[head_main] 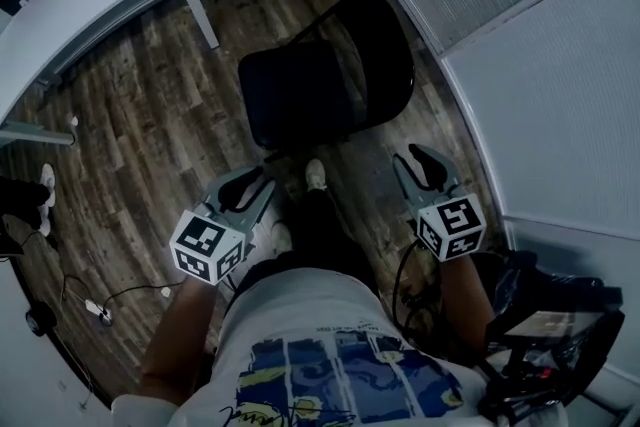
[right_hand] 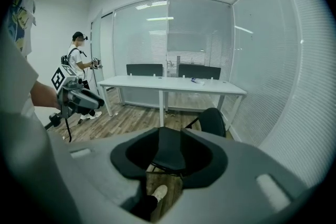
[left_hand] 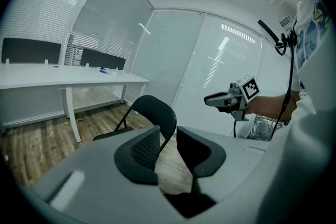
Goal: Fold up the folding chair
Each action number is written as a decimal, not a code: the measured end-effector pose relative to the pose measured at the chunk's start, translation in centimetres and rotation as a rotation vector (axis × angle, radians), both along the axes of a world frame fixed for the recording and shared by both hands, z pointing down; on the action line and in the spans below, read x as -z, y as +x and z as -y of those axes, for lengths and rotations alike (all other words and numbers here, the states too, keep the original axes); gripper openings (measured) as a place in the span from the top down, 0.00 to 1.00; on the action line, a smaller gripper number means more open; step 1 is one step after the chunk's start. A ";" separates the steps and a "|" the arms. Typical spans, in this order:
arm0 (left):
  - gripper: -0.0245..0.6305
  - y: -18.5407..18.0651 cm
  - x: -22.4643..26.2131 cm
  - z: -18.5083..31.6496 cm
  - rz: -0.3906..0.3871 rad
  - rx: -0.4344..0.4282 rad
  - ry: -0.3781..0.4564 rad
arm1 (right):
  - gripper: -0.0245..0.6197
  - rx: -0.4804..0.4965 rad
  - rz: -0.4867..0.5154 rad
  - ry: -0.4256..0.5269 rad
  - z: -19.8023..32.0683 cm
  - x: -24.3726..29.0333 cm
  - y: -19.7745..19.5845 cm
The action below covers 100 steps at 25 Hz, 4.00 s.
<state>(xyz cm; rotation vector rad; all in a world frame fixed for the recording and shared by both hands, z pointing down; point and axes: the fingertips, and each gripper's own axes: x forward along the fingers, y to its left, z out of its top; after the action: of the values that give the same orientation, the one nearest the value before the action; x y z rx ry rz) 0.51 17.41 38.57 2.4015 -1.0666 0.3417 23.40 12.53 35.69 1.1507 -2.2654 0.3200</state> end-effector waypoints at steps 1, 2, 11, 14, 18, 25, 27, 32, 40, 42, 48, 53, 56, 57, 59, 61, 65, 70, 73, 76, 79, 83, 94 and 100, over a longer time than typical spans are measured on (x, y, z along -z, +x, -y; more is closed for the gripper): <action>0.80 0.2 -0.4 0.6 0.001 0.003 -0.006 | 0.78 -0.003 -0.005 -0.004 0.8 -0.2 0.4; 0.80 0.5 -0.8 1.1 0.002 0.005 -0.013 | 0.78 -0.005 -0.009 -0.008 1.5 -0.4 0.8; 0.77 1.7 -5.0 5.6 -0.006 0.037 -0.077 | 0.76 -0.023 -0.044 -0.055 8.0 -3.6 3.4; 0.77 1.4 -6.3 6.8 -0.023 0.068 -0.108 | 0.75 -0.036 -0.055 -0.079 9.8 -4.8 4.2; 0.75 1.5 -8.3 8.8 -0.017 0.102 -0.140 | 0.73 -0.058 -0.059 -0.104 12.9 -6.9 5.5; 0.74 2.1 -11.5 11.9 -0.019 0.141 -0.188 | 0.72 -0.085 -0.109 -0.144 17.7 -10.6 8.0; 0.74 2.3 -12.7 12.5 -0.023 0.151 -0.205 | 0.72 -0.103 -0.115 -0.162 18.7 -11.9 9.0; 0.71 2.0 -16.2 13.5 -0.035 0.195 -0.250 | 0.66 -0.153 -0.092 -0.215 20.4 -15.1 10.6; 0.66 1.8 -20.6 14.7 -0.053 0.266 -0.286 | 0.63 -0.192 -0.086 -0.271 22.0 -18.3 12.4; 0.64 1.4 -22.1 14.9 -0.059 0.286 -0.305 | 0.63 -0.203 -0.075 -0.282 22.2 -18.9 12.5; 0.59 -0.1 -27.1 15.2 -0.056 0.334 -0.368 | 0.63 -0.217 -0.030 -0.298 22.7 -19.7 12.3; 0.56 -1.7 -31.2 15.8 -0.075 0.370 -0.415 | 0.63 -0.224 0.024 -0.303 23.0 -20.2 11.7; 0.54 -2.3 -34.0 16.0 -0.103 0.405 -0.452 | 0.63 -0.226 0.043 -0.297 23.0 -20.3 11.5; 0.54 -2.5 -35.0 16.0 -0.109 0.415 -0.464 | 0.63 -0.225 0.046 -0.294 23.0 -20.3 11.5; 0.53 -3.2 -37.0 16.1 -0.117 0.439 -0.488 | 0.63 -0.224 0.052 -0.286 23.0 -20.6 11.3; 0.52 -3.9 -39.3 15.8 -0.118 0.464 -0.521 | 0.63 -0.221 0.055 -0.278 23.0 -20.8 11.2; 0.49 -4.7 -43.6 15.0 -0.129 0.483 -0.592 | 0.63 -0.219 0.061 -0.269 22.9 -21.4 10.8; 0.45 -6.7 -47.9 14.7 -0.137 0.510 -0.635 | 0.63 -0.188 0.057 -0.260 22.4 -21.9 10.0; 0.41 -7.6 -50.2 14.8 -0.195 0.533 -0.664 | 0.63 -0.181 0.070 -0.251 22.2 -21.8 9.8; 0.39 -8.3 -51.8 15.0 -0.226 0.547 -0.668 | 0.63 -0.176 0.069 -0.240 22.1 -22.1 9.5; 0.39 -8.4 -52.7 15.3 -0.271 0.537 -0.660 | 0.63 -0.184 0.078 -0.234 22.0 -22.4 9.4; 0.36 -7.8 -54.0 15.8 -0.398 0.529 -0.671 | 0.63 -0.196 0.081 -0.236 21.9 -22.5 9.2; 0.36 -6.5 -55.4 17.4 -0.667 0.454 -0.659 | 0.63 -0.206 0.126 -0.191 21.9 -22.4 8.4; 0.42 -4.9 -54.7 18.3 -0.769 0.338 -0.646 | 0.63 -0.209 0.150 -0.192 22.0 -22.1 8.1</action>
<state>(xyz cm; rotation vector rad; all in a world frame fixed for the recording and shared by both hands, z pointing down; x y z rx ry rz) -4.37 -0.89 93.29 1.5172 -0.7992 -0.3036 31.51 -9.49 57.78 1.2990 -2.1857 0.7123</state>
